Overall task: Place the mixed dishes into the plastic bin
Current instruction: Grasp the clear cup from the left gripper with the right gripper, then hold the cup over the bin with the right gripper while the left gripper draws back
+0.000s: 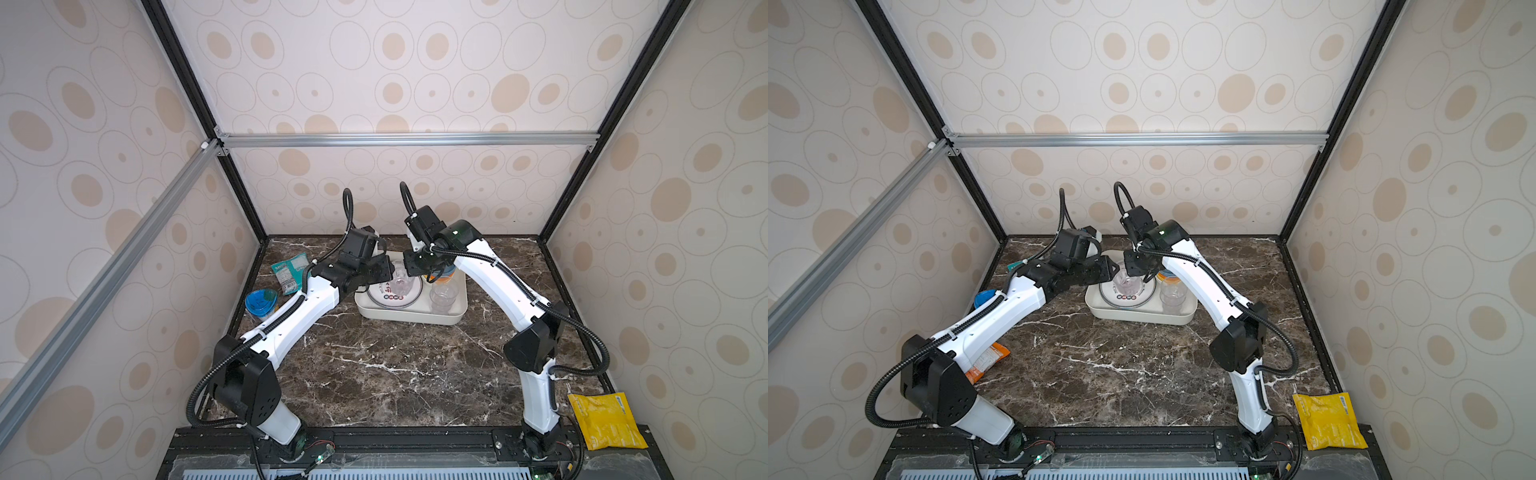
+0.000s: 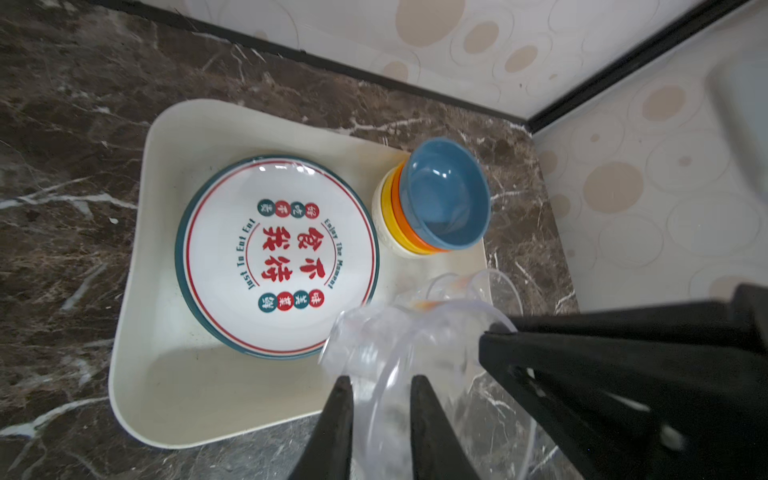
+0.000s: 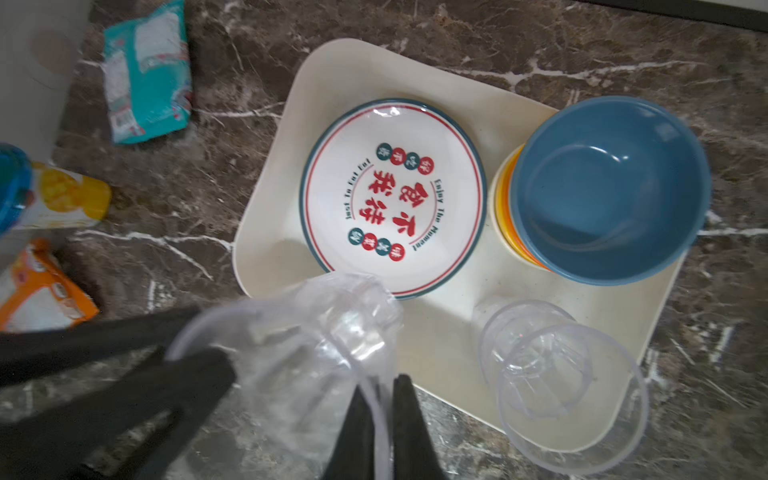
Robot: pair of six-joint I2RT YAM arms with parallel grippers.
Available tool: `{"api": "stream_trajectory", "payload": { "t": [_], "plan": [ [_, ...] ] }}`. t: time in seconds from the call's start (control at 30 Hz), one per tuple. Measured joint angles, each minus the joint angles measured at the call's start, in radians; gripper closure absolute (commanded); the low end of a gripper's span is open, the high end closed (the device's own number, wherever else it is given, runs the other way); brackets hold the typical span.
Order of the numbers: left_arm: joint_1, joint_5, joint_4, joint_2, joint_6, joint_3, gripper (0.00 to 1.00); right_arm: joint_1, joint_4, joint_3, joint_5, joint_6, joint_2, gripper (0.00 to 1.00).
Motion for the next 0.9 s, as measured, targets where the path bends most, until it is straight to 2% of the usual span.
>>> {"api": "stream_trajectory", "payload": {
  "t": [0.13,0.23,0.4,0.53,0.9],
  "plan": [
    [-0.001,0.01,0.013,-0.007,-0.016,0.0,0.72,0.002,0.005,-0.014,0.002,0.0,0.0,1.0],
    [-0.001,0.016,0.021,-0.007,-0.026,0.0,0.63,0.002,0.023,-0.044,0.007,0.004,-0.002,1.0],
    [-0.002,0.023,0.027,-0.032,-0.038,-0.01,0.57,0.001,0.042,-0.091,0.018,0.007,-0.002,1.0],
    [-0.002,0.017,0.038,-0.072,-0.043,-0.027,0.48,-0.007,0.045,-0.113,0.025,0.006,-0.021,1.0],
    [-0.001,0.005,0.103,-0.147,-0.051,-0.093,0.42,-0.098,0.039,-0.245,0.075,-0.018,-0.237,1.0]
  ]
}}
